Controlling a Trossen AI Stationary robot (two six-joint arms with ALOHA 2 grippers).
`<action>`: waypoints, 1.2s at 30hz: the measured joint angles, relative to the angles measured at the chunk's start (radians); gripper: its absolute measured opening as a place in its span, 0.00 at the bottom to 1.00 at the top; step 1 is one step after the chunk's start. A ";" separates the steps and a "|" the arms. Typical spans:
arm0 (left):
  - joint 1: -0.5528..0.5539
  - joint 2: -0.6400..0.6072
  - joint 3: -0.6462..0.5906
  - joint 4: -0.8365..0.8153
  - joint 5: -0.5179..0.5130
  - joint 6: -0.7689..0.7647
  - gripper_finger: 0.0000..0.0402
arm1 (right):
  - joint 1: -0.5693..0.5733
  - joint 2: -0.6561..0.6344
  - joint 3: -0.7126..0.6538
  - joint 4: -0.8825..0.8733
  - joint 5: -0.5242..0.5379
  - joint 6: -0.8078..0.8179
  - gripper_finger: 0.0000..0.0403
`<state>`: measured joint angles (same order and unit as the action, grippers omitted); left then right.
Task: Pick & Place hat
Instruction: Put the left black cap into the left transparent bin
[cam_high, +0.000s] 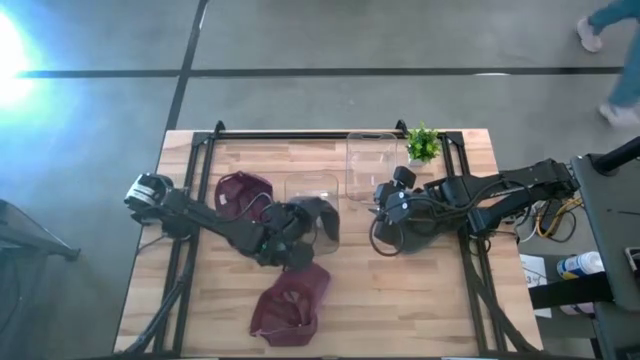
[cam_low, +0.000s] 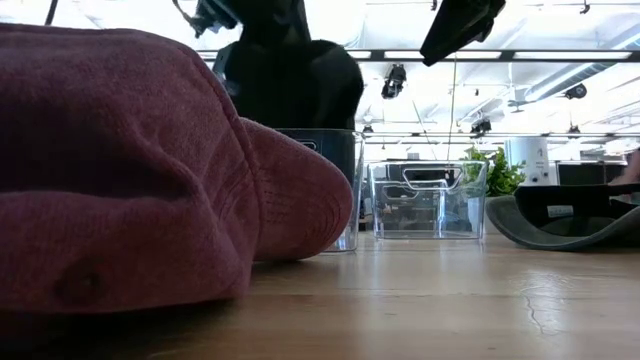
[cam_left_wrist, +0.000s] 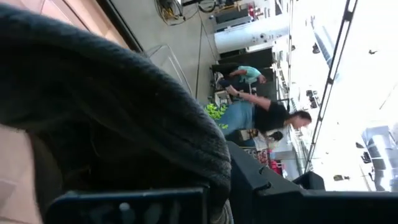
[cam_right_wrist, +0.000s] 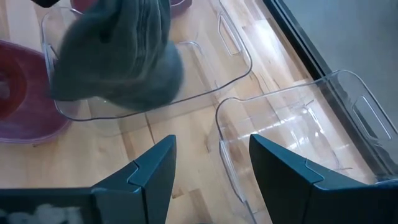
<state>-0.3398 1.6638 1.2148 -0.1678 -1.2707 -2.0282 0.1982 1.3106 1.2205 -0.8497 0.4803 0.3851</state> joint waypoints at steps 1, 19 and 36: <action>0.000 0.000 0.000 -0.002 -0.001 0.003 0.06 | 0.000 0.000 0.000 0.000 0.000 0.000 0.50; 0.153 0.006 -0.055 -0.209 0.085 -0.088 0.24 | 0.000 0.000 0.000 0.001 0.019 0.005 0.50; 0.322 0.005 -0.057 -0.207 0.133 0.117 0.18 | 0.000 0.000 -0.005 -0.001 0.019 0.005 0.50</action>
<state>-0.0178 1.6691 1.1580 -0.3744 -1.1378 -1.9113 0.1978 1.3106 1.2153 -0.8503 0.4988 0.3904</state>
